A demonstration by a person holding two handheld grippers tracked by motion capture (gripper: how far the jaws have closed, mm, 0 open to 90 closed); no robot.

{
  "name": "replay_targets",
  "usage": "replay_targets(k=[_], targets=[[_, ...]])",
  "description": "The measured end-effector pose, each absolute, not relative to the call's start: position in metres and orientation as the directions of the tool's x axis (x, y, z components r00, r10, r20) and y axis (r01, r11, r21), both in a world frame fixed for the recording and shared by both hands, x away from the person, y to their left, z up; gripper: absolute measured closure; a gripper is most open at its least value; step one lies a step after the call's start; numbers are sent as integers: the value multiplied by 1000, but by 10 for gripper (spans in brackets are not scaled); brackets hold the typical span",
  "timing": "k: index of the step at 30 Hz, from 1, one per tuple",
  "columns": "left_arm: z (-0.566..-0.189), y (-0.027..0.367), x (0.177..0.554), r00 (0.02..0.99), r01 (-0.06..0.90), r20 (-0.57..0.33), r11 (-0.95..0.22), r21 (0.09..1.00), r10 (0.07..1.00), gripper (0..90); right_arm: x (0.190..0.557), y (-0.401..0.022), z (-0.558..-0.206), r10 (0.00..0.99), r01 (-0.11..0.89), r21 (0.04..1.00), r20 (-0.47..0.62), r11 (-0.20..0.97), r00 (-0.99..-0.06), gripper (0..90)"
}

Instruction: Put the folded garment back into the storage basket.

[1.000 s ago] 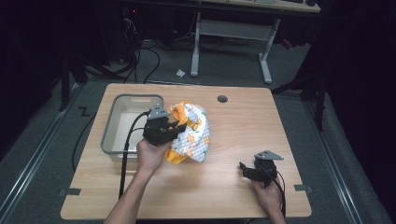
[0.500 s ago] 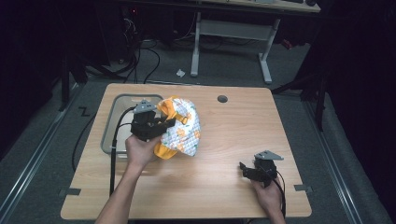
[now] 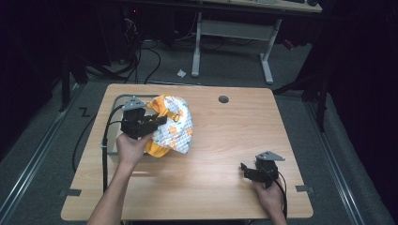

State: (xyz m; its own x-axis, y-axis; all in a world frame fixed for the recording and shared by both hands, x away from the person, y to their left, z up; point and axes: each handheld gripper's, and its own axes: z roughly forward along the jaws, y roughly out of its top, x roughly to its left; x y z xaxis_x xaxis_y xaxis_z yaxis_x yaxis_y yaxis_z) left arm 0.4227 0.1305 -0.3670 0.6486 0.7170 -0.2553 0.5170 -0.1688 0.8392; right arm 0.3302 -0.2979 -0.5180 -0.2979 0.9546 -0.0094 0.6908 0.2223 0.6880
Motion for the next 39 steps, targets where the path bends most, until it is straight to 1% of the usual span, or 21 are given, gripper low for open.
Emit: replay_targets(k=[9, 20, 23, 33, 39], targets=[[-366, 151, 427, 626, 530, -270, -144, 836, 732, 760, 330, -298, -518, 955, 690, 689, -9, 221, -296, 273], [-359, 172, 430, 596, 533, -258, -135, 835, 760, 760, 330, -298, -518, 956, 691, 689, -9, 219, -294, 274], [-358, 177, 433, 589, 535, -238, -152, 831, 772, 760, 330, -298, -518, 956, 691, 689, -9, 218, -292, 273], [-363, 184, 438, 582, 538, -220, -167, 826, 783, 760, 330, -298, -518, 956, 691, 689, -9, 218, -292, 273], [-375, 188, 443, 571, 558, -194, -205, 804, 798, 760, 330, -298, -518, 957, 692, 689, -8, 217, -291, 273]])
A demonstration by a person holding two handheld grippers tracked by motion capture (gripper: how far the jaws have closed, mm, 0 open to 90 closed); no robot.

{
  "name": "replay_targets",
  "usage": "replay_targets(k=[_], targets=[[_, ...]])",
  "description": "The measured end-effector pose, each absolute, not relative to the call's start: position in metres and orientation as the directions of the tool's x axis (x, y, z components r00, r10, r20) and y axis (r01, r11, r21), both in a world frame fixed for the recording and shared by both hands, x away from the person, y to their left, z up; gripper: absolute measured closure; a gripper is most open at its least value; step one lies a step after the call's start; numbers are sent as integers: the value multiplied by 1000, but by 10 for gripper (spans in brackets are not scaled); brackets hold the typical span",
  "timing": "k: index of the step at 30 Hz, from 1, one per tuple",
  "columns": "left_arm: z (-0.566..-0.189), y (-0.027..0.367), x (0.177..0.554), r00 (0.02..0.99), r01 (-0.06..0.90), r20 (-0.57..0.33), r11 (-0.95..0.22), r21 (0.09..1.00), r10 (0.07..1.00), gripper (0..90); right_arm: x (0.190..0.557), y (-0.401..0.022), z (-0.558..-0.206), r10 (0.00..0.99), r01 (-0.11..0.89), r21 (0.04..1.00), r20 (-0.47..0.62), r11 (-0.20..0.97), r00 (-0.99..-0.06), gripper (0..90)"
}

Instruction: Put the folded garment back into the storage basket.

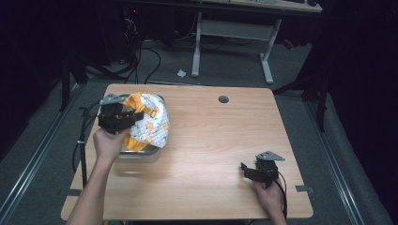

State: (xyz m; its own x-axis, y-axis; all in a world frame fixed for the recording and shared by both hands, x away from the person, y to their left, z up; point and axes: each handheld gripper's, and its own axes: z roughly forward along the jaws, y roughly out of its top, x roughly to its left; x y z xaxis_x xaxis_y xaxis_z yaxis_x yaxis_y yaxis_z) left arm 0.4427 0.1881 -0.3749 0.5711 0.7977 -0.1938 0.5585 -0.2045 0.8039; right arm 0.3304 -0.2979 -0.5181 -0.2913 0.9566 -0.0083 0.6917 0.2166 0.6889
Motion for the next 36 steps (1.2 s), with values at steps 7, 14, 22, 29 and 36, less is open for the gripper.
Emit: replay_targets(k=[7, 14, 22, 29, 36], targets=[[-387, 193, 448, 555, 582, -188, -217, 784, 810, 760, 330, -298, -518, 956, 691, 689, -9, 217, -292, 273], [-394, 190, 452, 535, 588, -83, -300, 751, 841, 759, 330, -298, -518, 957, 691, 689, -9, 217, -291, 273], [-408, 184, 460, 519, 607, -10, -360, 709, 854, 757, 330, -298, -518, 957, 692, 689, -8, 216, -291, 273], [-430, 180, 466, 497, 640, 18, -381, 667, 868, 756, 330, -298, -518, 956, 691, 689, -9, 218, -292, 273], [-435, 177, 470, 488, 651, 29, -386, 654, 872, 756, 330, -298, -518, 957, 692, 689, -8, 217, -291, 273]])
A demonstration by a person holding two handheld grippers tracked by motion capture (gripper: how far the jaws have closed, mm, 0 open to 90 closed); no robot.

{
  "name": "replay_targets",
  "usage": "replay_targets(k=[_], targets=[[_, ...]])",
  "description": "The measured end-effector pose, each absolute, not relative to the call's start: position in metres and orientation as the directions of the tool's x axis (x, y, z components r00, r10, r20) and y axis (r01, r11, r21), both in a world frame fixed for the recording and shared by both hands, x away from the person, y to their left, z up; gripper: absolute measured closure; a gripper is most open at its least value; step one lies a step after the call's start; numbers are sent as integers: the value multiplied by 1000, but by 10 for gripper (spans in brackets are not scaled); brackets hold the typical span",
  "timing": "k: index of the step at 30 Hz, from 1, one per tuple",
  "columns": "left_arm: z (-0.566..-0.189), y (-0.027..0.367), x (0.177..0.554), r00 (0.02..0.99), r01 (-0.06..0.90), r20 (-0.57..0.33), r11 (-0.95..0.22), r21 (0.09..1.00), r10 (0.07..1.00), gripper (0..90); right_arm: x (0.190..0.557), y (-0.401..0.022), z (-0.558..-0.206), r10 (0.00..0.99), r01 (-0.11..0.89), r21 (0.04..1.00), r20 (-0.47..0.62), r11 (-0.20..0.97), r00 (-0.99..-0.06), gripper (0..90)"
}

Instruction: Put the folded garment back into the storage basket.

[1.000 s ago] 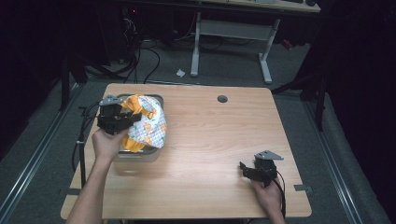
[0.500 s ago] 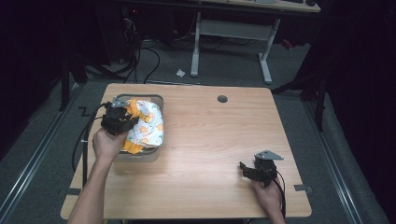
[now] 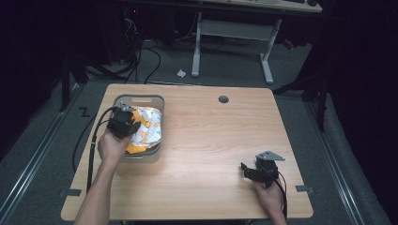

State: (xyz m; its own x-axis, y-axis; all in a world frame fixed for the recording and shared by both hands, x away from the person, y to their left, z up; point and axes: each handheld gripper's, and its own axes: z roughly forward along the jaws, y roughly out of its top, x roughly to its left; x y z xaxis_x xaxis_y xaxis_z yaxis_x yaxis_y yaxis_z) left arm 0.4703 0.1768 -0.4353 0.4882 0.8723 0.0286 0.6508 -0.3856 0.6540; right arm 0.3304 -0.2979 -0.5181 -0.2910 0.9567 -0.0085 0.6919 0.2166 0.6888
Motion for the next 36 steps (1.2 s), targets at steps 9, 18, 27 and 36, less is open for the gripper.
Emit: replay_targets(k=[9, 18, 27, 36], targets=[[-445, 176, 479, 458, 697, 20, -373, 613, 889, 748, 330, -298, -518, 957, 692, 689, -8, 216, -291, 273], [-452, 176, 485, 390, 752, 38, -343, 563, 920, 619, 330, -298, -518, 956, 692, 689, -9, 218, -292, 272], [-435, 183, 477, 332, 724, 39, -281, 629, 942, 419, 330, -298, -518, 957, 692, 689, -9, 217, -291, 273], [-422, 177, 463, 382, 685, -1, -282, 672, 924, 402, 330, -298, -518, 957, 692, 689, -10, 218, -291, 272]])
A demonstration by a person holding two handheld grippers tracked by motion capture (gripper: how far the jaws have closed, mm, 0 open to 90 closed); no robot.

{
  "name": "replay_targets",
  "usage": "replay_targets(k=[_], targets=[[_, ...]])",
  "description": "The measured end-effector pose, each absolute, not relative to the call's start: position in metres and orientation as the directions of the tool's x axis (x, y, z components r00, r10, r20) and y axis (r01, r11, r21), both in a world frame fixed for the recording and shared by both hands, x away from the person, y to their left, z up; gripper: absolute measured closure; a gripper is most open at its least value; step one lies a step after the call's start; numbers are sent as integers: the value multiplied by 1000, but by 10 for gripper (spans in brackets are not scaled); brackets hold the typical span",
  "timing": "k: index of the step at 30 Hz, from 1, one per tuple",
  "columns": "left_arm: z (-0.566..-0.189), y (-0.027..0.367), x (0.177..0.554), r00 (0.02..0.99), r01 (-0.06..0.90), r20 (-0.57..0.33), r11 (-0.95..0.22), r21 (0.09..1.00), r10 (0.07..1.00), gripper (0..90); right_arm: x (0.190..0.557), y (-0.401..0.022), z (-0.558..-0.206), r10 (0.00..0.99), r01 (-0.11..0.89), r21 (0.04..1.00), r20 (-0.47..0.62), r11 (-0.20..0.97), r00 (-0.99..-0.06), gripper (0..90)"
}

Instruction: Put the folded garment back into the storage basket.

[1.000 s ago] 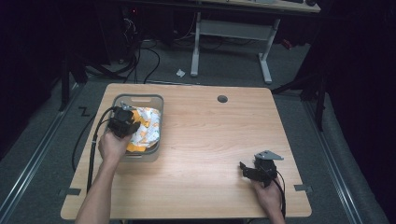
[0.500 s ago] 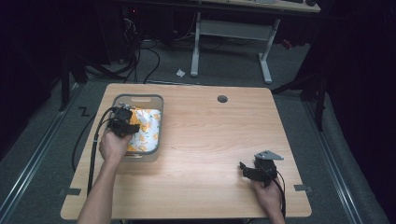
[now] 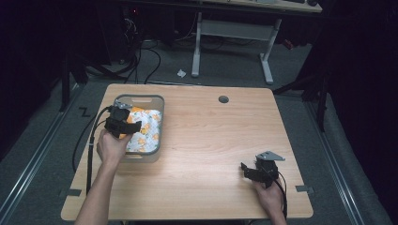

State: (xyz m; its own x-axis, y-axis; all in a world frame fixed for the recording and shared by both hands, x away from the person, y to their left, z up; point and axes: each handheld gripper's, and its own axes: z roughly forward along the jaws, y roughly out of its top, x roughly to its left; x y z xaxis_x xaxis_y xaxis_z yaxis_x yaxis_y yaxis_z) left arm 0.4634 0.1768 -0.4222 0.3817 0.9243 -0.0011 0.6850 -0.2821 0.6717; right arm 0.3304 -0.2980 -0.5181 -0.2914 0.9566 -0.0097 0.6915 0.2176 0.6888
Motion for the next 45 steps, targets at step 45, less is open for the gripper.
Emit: replay_targets(k=[45], targets=[[-396, 140, 411, 532, 581, -124, -255, 773, 837, 390, 330, -298, -518, 957, 692, 689, -9, 217, -292, 272]])
